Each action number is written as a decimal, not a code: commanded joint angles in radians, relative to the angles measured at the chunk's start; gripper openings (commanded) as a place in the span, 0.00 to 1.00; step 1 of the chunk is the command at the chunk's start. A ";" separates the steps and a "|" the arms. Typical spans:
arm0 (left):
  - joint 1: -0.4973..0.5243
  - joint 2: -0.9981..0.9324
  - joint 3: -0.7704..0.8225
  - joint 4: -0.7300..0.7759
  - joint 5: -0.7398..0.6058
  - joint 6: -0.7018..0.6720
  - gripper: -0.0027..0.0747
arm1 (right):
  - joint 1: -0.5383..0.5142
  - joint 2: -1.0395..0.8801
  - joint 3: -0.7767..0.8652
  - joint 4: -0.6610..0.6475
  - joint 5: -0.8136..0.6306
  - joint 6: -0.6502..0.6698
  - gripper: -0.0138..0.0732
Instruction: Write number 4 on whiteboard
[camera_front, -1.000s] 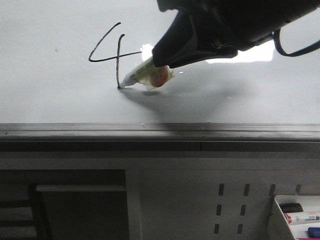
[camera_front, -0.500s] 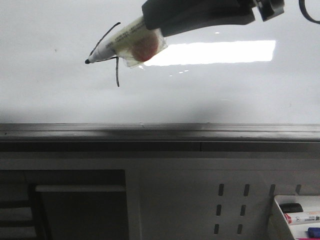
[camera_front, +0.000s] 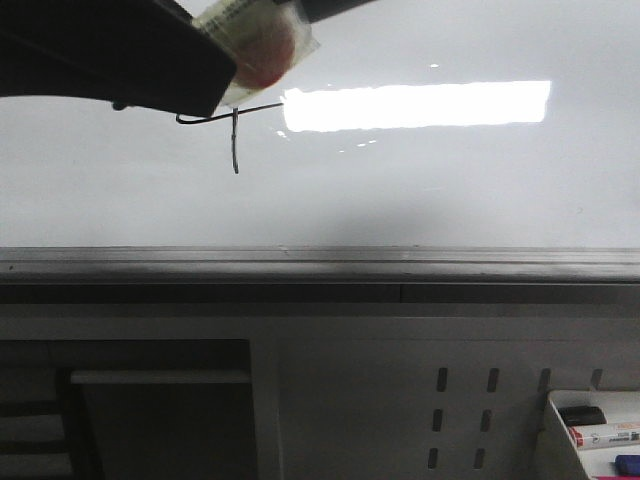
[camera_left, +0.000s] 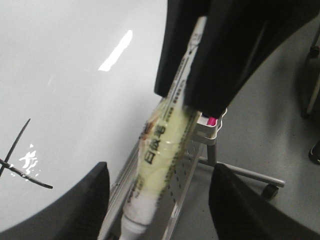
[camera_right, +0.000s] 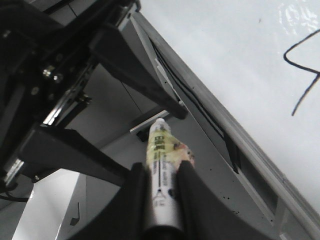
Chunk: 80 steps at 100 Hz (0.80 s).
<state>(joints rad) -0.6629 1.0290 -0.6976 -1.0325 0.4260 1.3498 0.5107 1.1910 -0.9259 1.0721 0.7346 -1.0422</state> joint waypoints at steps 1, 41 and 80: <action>-0.008 -0.009 -0.026 -0.026 -0.036 0.000 0.55 | -0.009 -0.017 -0.050 0.027 0.020 0.004 0.10; -0.008 -0.009 -0.026 -0.026 -0.036 0.000 0.36 | -0.009 -0.015 -0.051 -0.014 0.039 0.025 0.10; -0.008 -0.009 -0.026 -0.026 -0.031 0.000 0.01 | -0.009 -0.015 -0.051 -0.009 0.041 0.031 0.10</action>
<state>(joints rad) -0.6657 1.0303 -0.6976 -1.0126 0.4454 1.3729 0.5093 1.1946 -0.9442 1.0202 0.7787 -1.0122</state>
